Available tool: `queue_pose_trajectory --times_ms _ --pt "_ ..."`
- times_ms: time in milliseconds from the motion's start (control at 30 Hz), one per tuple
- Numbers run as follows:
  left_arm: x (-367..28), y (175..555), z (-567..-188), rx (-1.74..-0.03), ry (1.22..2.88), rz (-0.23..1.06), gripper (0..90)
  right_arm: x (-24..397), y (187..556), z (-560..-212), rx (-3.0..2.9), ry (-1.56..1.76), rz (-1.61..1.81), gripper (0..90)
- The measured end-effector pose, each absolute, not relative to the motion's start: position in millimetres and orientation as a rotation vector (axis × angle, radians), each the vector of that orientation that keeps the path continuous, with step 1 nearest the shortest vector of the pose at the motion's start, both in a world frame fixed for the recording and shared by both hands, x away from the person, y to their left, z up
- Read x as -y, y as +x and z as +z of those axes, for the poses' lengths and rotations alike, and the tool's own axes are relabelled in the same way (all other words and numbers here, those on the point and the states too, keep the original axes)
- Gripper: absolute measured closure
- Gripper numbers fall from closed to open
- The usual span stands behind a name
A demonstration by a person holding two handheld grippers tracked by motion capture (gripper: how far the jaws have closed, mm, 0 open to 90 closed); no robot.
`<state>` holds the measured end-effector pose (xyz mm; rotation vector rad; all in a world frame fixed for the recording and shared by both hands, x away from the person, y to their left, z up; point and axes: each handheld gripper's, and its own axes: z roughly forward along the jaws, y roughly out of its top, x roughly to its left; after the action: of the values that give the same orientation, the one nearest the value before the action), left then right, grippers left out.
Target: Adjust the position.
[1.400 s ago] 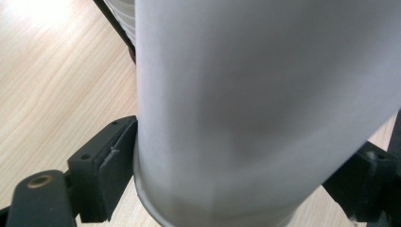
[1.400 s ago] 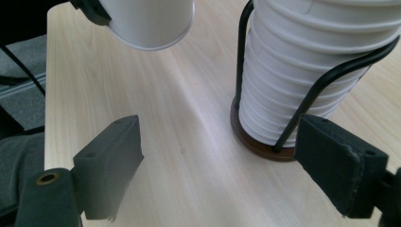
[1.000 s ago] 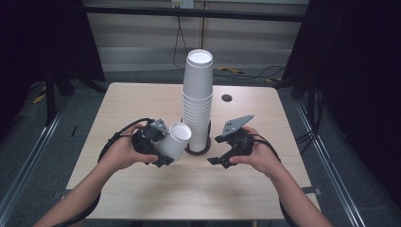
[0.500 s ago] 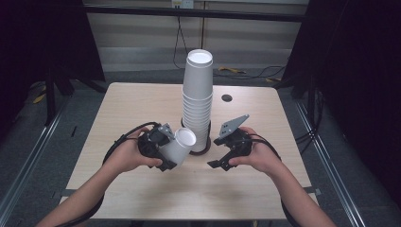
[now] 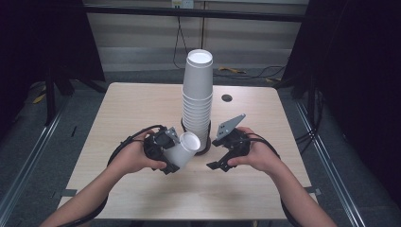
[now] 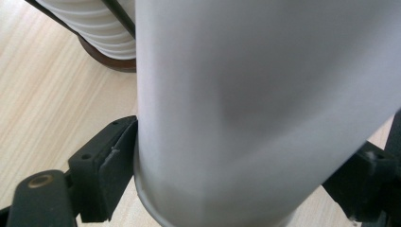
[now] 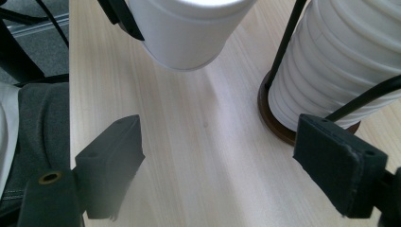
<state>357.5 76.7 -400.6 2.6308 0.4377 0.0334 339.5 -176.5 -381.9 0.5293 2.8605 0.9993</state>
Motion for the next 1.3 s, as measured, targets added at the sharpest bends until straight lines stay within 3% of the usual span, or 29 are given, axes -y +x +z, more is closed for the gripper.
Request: queue_pose_trajectory --times_ms 1300 --pt "-41 354 -407 -0.297 2.756 0.014 13.7 155 342 -371 -2.895 0.437 0.994 16.1"
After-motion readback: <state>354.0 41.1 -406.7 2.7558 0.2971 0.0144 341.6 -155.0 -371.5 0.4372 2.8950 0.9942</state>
